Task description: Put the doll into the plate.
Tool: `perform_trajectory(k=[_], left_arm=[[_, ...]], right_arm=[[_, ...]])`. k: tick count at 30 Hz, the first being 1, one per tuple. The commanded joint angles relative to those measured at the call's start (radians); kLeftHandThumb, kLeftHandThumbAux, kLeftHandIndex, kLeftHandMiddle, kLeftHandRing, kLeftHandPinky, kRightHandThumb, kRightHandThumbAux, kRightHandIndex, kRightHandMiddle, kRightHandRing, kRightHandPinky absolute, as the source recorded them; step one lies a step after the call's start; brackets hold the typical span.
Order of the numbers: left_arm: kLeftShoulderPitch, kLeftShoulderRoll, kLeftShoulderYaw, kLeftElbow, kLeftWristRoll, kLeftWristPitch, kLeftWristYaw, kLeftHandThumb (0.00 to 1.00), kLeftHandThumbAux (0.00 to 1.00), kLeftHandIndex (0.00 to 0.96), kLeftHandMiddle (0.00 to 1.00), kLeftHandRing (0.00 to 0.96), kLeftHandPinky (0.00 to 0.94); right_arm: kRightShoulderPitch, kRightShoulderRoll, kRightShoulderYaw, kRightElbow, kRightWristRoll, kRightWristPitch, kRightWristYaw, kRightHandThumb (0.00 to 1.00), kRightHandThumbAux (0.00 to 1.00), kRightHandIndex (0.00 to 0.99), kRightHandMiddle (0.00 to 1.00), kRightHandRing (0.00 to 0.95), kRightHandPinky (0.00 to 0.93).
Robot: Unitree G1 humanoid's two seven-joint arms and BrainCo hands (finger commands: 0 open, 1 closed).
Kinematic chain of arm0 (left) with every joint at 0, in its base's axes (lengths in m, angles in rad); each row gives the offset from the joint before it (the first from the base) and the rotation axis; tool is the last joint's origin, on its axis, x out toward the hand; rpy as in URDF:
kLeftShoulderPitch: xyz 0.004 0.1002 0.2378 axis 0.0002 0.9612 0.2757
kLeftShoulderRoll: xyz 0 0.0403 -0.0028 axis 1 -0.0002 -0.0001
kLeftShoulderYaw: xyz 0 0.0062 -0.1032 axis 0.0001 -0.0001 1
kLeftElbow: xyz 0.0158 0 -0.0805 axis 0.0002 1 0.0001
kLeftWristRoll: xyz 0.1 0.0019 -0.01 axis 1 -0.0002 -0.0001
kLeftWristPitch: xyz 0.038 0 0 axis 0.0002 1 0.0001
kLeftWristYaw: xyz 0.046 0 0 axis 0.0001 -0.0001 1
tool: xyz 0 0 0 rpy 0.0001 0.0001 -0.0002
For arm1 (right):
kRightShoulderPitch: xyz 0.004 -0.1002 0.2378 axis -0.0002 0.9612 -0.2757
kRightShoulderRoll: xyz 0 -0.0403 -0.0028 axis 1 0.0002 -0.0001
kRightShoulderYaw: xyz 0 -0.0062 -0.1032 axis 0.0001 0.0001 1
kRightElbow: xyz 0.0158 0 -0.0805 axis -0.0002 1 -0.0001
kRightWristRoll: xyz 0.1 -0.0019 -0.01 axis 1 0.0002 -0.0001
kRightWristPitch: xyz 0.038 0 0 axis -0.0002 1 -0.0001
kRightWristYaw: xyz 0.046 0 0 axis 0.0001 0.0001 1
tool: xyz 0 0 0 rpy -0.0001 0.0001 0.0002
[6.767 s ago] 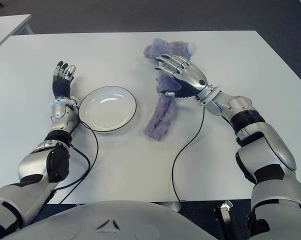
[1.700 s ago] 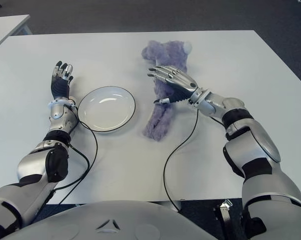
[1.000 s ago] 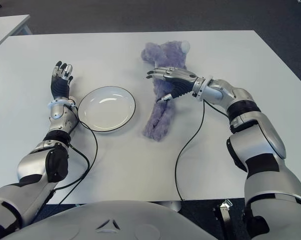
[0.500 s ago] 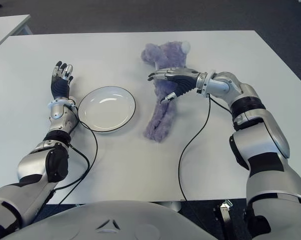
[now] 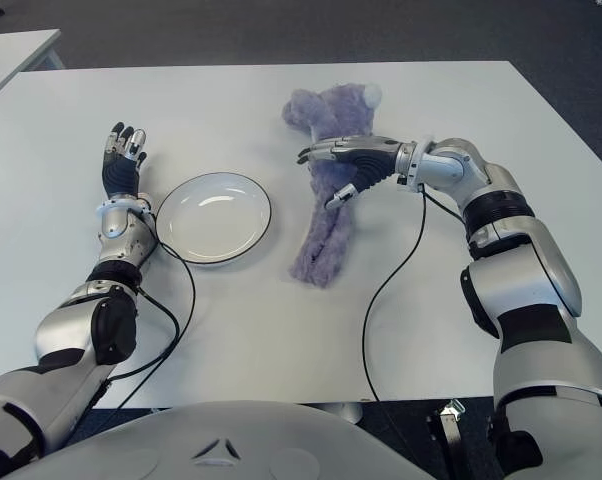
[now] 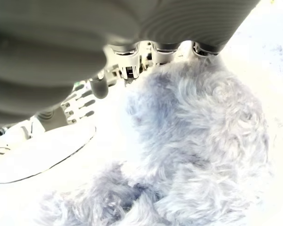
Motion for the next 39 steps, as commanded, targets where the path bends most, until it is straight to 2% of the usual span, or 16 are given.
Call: perform_trajectory(k=[1, 16, 20, 23, 32, 35, 39], left_arm=[[0.289, -0.085, 0.022, 0.158, -0.032, 0.03, -0.011, 0.0, 0.555, 0.029, 0.083, 0.038, 0.0], [0.292, -0.083, 0.03, 0.16, -0.041, 0.031, -0.027, 0.0, 0.544, 0.035, 0.089, 0.043, 0.0], [0.293, -0.085, 0.032, 0.159, -0.044, 0.028, -0.026, 0.0, 0.539, 0.039, 0.094, 0.047, 0.0], [0.293, -0.084, 0.03, 0.158, -0.042, 0.027, -0.025, 0.0, 0.539, 0.04, 0.092, 0.045, 0.0], [0.294, -0.084, 0.028, 0.157, -0.04, 0.024, -0.025, 0.0, 0.541, 0.039, 0.085, 0.038, 0.0], [0.294, -0.084, 0.028, 0.157, -0.04, 0.025, -0.025, 0.0, 0.54, 0.036, 0.086, 0.04, 0.0], [0.295, -0.083, 0.029, 0.157, -0.042, 0.025, -0.027, 0.0, 0.545, 0.034, 0.09, 0.042, 0.0]], right_arm=[[0.038, -0.016, 0.028, 0.018, -0.033, 0.002, 0.119, 0.085, 0.323, 0.0, 0.0, 0.0, 0.0], [0.03, -0.019, 0.026, 0.013, -0.028, 0.033, 0.205, 0.098, 0.346, 0.0, 0.0, 0.0, 0.0], [0.04, -0.026, 0.035, 0.005, -0.016, 0.054, 0.277, 0.124, 0.357, 0.0, 0.0, 0.0, 0.0], [0.05, -0.027, 0.036, -0.003, 0.013, 0.058, 0.347, 0.136, 0.362, 0.0, 0.0, 0.0, 0.0], [0.073, -0.034, 0.045, -0.094, 0.193, 0.1, 0.648, 0.16, 0.356, 0.0, 0.0, 0.0, 0.0], [0.035, -0.022, 0.045, -0.14, 0.295, 0.168, 0.817, 0.164, 0.356, 0.0, 0.0, 0.0, 0.0], [0.04, -0.017, 0.053, -0.146, 0.354, 0.169, 0.925, 0.181, 0.369, 0.0, 0.0, 0.0, 0.0]])
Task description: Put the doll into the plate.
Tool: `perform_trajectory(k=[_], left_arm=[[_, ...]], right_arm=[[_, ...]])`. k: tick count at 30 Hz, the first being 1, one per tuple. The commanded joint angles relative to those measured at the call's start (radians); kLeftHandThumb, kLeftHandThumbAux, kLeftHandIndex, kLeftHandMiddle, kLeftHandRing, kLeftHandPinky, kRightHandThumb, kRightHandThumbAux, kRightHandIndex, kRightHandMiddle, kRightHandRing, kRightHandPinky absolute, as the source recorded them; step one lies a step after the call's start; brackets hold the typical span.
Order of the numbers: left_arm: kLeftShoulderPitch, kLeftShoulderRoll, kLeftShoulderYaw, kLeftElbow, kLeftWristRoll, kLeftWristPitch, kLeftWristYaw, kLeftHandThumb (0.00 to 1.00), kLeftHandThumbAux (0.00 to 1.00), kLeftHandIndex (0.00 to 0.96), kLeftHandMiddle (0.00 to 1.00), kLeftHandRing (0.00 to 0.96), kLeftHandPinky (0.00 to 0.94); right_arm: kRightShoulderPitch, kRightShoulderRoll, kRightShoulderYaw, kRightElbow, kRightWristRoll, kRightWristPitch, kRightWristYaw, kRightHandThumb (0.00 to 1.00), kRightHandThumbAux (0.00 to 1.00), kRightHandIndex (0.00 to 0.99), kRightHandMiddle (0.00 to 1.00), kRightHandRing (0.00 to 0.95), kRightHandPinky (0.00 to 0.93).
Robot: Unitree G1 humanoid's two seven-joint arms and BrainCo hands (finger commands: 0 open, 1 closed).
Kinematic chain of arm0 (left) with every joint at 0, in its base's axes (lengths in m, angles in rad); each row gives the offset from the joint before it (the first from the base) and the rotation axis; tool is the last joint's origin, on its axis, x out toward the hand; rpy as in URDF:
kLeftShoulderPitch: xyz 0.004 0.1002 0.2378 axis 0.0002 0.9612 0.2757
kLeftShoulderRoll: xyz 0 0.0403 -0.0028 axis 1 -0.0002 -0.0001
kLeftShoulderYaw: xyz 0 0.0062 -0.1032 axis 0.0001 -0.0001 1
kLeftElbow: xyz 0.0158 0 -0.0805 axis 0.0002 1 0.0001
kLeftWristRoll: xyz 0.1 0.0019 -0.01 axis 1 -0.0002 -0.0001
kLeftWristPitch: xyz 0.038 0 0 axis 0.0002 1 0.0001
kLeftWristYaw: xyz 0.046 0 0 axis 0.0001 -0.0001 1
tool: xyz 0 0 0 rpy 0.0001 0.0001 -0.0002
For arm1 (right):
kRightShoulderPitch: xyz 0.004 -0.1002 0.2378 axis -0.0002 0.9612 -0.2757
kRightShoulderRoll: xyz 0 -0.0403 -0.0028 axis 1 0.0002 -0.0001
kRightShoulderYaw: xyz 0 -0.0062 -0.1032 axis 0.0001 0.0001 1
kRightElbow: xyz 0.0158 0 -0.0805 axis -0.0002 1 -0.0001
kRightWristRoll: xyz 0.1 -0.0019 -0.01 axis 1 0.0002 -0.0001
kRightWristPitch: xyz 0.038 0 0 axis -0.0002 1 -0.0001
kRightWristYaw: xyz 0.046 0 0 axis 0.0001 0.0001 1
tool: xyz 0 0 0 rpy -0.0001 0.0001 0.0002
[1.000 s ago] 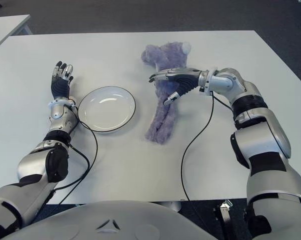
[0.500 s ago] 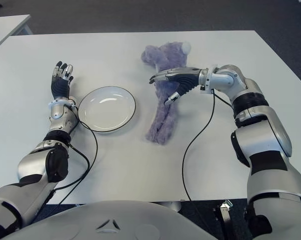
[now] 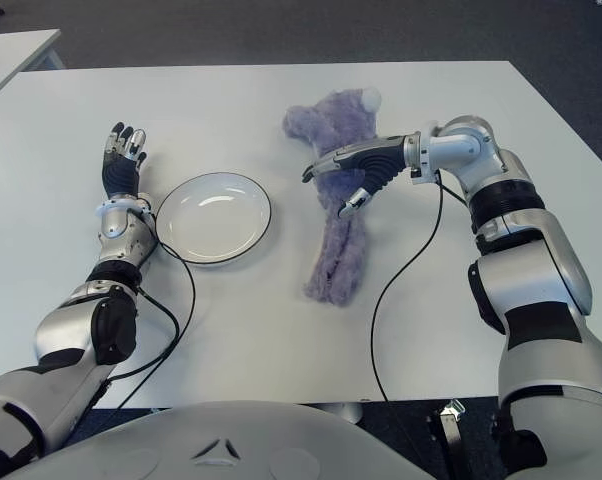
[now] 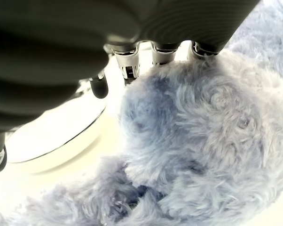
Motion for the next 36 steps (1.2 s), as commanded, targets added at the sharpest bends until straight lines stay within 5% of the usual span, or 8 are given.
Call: perform_trajectory(k=[1, 6, 14, 36], left_arm=[[0.296, -0.085, 0.03, 0.157, -0.042, 0.025, -0.028, 0.0, 0.546, 0.034, 0.09, 0.043, 0.0], [0.296, -0.085, 0.03, 0.157, -0.042, 0.022, -0.029, 0.0, 0.548, 0.033, 0.09, 0.043, 0.0], [0.296, -0.083, 0.031, 0.156, -0.043, 0.021, -0.03, 0.0, 0.555, 0.034, 0.085, 0.042, 0.0], [0.295, -0.079, 0.047, 0.163, -0.059, 0.028, -0.048, 0.0, 0.55, 0.043, 0.091, 0.043, 0.0]], right_arm=[[0.07, 0.011, 0.064, -0.05, 0.127, 0.103, 0.404, 0.184, 0.371, 0.0, 0.0, 0.0, 0.0], [0.102, -0.006, 0.062, -0.132, 0.216, 0.154, 0.514, 0.219, 0.389, 0.0, 0.0, 0.0, 0.002], [0.167, -0.015, 0.069, -0.154, 0.165, 0.12, 0.482, 0.368, 0.413, 0.0, 0.0, 0.0, 0.066], [0.267, -0.023, 0.076, -0.243, -0.185, 0.149, 0.086, 0.662, 0.314, 0.0, 0.0, 0.073, 0.128]])
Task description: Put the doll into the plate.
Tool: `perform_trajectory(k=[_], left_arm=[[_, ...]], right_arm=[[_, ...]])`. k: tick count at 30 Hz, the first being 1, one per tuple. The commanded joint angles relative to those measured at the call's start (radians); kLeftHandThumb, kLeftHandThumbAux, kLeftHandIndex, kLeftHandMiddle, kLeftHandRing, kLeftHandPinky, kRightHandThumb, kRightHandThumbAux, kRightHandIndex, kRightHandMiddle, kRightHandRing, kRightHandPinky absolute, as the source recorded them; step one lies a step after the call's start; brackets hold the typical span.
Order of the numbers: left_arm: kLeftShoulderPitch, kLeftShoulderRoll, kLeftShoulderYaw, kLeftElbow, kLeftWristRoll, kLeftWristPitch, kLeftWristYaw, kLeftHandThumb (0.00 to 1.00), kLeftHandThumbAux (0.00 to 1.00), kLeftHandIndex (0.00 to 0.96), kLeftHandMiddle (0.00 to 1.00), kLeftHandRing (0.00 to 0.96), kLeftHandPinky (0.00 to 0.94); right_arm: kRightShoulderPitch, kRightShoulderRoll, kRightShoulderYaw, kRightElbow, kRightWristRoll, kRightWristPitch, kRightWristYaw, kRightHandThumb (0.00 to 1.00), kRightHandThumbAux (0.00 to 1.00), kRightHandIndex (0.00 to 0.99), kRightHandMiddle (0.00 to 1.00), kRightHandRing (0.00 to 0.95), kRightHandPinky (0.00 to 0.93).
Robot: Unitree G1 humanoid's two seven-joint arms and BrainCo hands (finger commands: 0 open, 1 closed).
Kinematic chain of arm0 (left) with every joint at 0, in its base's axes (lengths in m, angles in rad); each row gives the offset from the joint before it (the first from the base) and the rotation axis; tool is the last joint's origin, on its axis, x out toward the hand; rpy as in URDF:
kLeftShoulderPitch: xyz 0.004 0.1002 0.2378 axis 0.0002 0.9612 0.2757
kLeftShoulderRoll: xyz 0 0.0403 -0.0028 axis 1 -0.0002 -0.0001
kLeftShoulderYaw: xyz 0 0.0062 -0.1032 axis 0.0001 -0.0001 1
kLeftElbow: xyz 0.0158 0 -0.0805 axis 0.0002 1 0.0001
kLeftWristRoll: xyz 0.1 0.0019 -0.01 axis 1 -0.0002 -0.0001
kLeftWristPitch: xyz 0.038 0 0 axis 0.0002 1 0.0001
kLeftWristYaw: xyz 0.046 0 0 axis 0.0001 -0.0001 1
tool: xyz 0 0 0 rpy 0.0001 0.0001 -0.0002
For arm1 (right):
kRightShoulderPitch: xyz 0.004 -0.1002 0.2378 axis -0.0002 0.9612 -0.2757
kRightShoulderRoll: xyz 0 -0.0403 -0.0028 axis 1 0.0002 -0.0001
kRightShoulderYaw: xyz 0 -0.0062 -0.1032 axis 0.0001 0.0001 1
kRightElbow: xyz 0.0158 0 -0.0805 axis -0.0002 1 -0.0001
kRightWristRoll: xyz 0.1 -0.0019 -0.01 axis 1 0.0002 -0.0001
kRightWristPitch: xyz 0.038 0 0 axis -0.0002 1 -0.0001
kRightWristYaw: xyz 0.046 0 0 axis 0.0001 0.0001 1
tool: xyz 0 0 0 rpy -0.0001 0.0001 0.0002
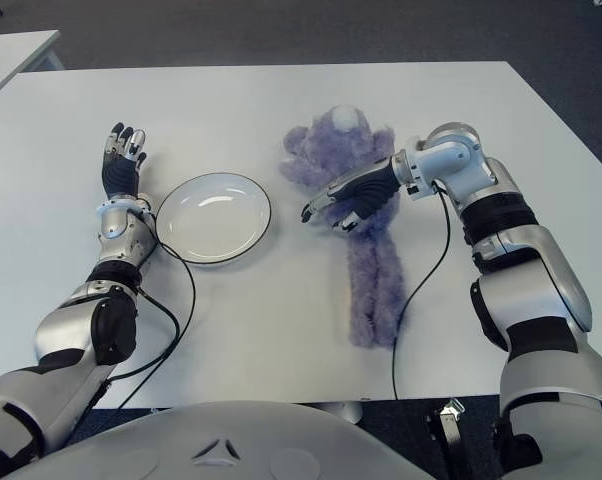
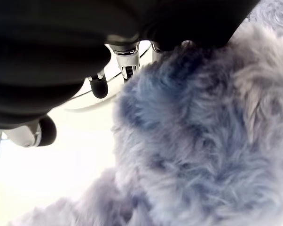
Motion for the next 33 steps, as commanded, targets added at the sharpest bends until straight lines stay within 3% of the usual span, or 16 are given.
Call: perform_trajectory(k=[1, 5, 12, 25, 33], left_arm=[[0.294, -0.079, 0.044, 0.162, -0.055, 0.027, -0.041, 0.0, 0.545, 0.044, 0.091, 0.043, 0.0], [0.294, -0.08, 0.041, 0.162, -0.055, 0.025, -0.039, 0.0, 0.543, 0.043, 0.088, 0.04, 0.0], [0.292, -0.08, 0.045, 0.164, -0.059, 0.033, -0.043, 0.0, 0.545, 0.043, 0.087, 0.038, 0.0], [0.289, -0.078, 0.05, 0.164, -0.056, 0.036, -0.047, 0.0, 0.545, 0.041, 0.086, 0.038, 0.0], [0.289, -0.079, 0.055, 0.164, -0.058, 0.034, -0.05, 0.0, 0.552, 0.043, 0.089, 0.039, 0.0]], right_arm=[[0.149, -0.007, 0.054, -0.001, -0.198, 0.04, -0.106, 0.667, 0.319, 0.0, 0.0, 0.078, 0.149], [0.152, 0.004, 0.034, 0.012, -0.216, -0.025, -0.187, 0.665, 0.332, 0.0, 0.016, 0.103, 0.214], [0.163, 0.019, -0.009, 0.058, -0.2, -0.12, -0.314, 0.615, 0.353, 0.0, 0.067, 0.135, 0.213], [0.186, 0.041, -0.059, 0.066, -0.188, -0.095, -0.478, 0.513, 0.481, 0.052, 0.117, 0.13, 0.131], [0.199, 0.059, -0.094, 0.063, -0.252, -0.148, -0.647, 0.492, 0.485, 0.068, 0.112, 0.119, 0.149]])
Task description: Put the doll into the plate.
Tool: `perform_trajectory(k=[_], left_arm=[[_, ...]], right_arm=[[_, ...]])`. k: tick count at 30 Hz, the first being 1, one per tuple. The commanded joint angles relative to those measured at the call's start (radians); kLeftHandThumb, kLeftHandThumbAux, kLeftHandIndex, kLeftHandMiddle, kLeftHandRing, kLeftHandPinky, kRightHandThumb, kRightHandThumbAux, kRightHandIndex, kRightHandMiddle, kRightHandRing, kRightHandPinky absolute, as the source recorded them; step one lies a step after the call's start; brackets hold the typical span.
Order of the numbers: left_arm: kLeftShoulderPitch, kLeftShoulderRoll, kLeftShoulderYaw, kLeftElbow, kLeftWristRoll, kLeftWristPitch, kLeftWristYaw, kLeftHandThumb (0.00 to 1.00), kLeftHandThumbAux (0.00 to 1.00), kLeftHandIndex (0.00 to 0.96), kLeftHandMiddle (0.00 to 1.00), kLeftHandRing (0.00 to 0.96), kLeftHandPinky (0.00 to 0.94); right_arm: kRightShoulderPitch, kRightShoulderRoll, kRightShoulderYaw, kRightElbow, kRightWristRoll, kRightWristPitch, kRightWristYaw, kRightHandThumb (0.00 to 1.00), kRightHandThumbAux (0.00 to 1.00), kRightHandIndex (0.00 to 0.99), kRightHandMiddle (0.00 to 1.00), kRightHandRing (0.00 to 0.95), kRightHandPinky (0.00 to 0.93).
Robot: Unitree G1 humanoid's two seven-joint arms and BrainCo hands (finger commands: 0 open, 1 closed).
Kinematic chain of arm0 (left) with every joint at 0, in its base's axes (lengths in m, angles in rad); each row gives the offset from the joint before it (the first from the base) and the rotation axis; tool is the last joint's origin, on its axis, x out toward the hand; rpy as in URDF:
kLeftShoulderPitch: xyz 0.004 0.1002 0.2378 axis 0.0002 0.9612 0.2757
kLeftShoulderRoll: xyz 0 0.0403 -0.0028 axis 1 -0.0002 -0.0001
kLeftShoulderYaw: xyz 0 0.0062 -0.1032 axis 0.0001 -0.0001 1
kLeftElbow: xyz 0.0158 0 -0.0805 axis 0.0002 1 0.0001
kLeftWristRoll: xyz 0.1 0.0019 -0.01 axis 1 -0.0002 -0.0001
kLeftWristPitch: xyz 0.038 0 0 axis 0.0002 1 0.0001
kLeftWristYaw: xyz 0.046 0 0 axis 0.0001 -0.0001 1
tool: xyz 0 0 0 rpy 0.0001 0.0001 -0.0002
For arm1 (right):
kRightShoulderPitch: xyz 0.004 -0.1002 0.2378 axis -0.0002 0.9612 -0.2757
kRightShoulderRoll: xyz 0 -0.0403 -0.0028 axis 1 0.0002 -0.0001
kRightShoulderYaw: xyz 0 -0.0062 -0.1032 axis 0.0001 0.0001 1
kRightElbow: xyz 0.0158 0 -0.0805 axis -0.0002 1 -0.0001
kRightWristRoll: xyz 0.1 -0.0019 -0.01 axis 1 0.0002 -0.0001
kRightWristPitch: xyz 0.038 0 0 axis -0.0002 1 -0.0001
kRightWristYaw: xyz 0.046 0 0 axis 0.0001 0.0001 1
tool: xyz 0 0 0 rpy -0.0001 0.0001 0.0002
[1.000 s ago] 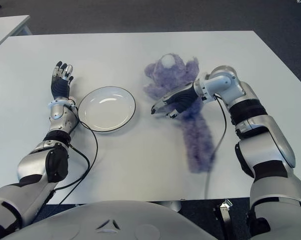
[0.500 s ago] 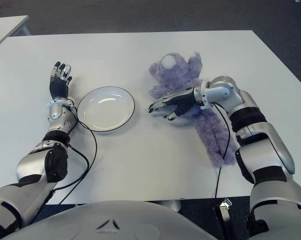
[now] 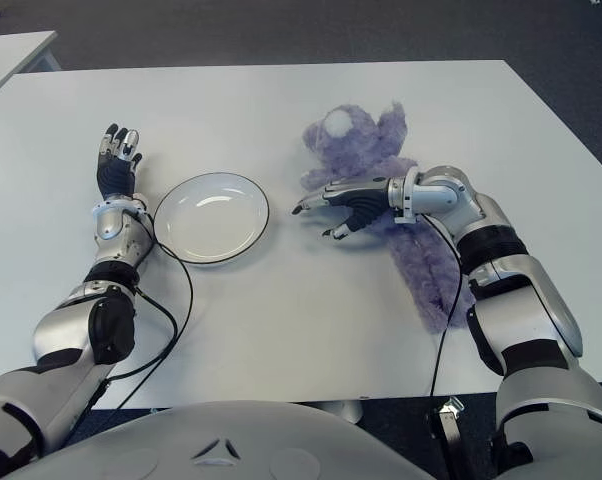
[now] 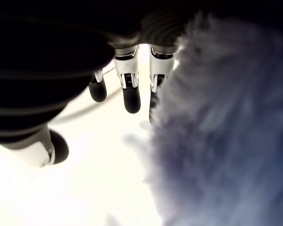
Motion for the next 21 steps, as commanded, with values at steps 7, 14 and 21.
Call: perform_trajectory(k=[7, 14, 21], left_arm=[[0.285, -0.085, 0.033, 0.166, -0.044, 0.033, -0.041, 0.0, 0.552, 0.045, 0.091, 0.041, 0.0], [0.284, -0.087, 0.032, 0.167, -0.042, 0.033, -0.041, 0.0, 0.552, 0.043, 0.092, 0.045, 0.0], [0.285, -0.09, 0.029, 0.166, -0.039, 0.03, -0.04, 0.0, 0.557, 0.048, 0.092, 0.047, 0.0]], right_arm=[[0.07, 0.059, -0.041, 0.032, -0.117, -0.063, -0.23, 0.508, 0.467, 0.07, 0.113, 0.13, 0.184], [0.087, 0.084, -0.072, 0.013, -0.121, -0.071, -0.325, 0.519, 0.459, 0.076, 0.108, 0.134, 0.196], [0.072, 0.077, -0.187, -0.095, -0.155, -0.055, -0.498, 0.448, 0.451, 0.092, 0.078, 0.077, 0.079]])
